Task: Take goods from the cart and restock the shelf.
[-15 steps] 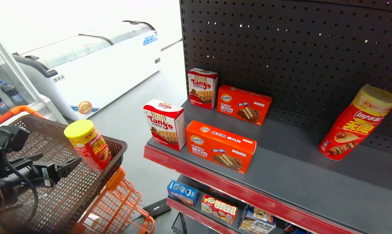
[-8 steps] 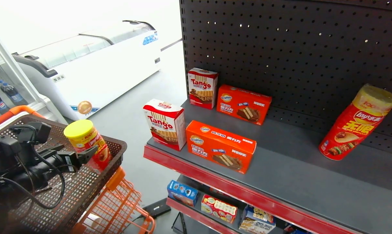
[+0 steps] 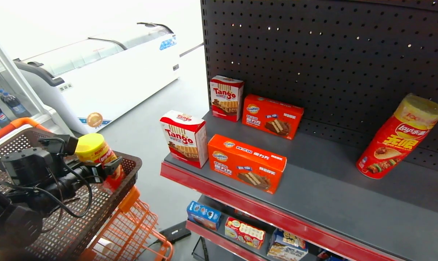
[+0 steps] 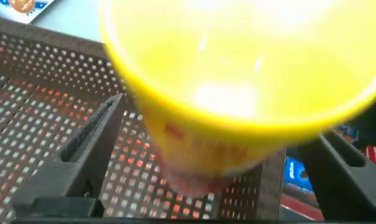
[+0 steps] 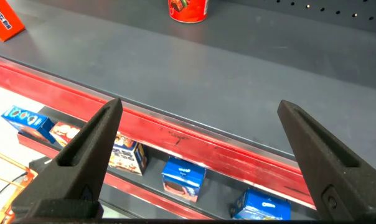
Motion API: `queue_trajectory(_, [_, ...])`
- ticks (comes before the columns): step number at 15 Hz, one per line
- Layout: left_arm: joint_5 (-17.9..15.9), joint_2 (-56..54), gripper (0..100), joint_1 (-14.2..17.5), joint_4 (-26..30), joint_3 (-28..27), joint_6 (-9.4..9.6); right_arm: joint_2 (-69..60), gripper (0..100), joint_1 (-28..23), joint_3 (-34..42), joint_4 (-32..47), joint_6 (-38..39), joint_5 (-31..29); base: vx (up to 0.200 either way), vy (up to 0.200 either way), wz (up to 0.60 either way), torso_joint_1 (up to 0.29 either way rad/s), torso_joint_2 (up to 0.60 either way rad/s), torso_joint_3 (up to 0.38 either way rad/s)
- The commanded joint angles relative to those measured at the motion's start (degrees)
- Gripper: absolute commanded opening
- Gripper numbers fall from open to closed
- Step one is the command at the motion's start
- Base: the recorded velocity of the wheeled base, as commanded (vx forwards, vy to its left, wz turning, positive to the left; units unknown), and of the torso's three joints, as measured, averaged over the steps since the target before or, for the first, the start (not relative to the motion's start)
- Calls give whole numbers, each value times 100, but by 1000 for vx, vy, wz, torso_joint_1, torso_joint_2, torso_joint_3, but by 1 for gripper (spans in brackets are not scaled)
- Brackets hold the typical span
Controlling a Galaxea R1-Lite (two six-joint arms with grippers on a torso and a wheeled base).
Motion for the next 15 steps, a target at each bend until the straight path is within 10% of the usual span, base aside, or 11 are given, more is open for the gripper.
queue_trajectory(1, [8, 302, 100, -89, -52, -182, -1, -2, 100, 0, 0, 0, -2, -2, 0, 0, 0, 0, 0, 0])
queue_trajectory(2, [8, 354, 100, -124, -123, -235, -9, -2, 100, 0, 0, 0, -2, -2, 0, 0, 0, 0, 0, 0])
queue_trajectory(3, [8, 389, 0, -124, -158, -305, -27, -2, 100, 0, 0, 0, -2, -2, 0, 0, 0, 0, 0, 0])
queue_trajectory(15, [17, -243, 0, -220, -386, -630, -1, -2, 100, 0, 0, 0, -2, -2, 0, 0, 0, 0, 0, 0])
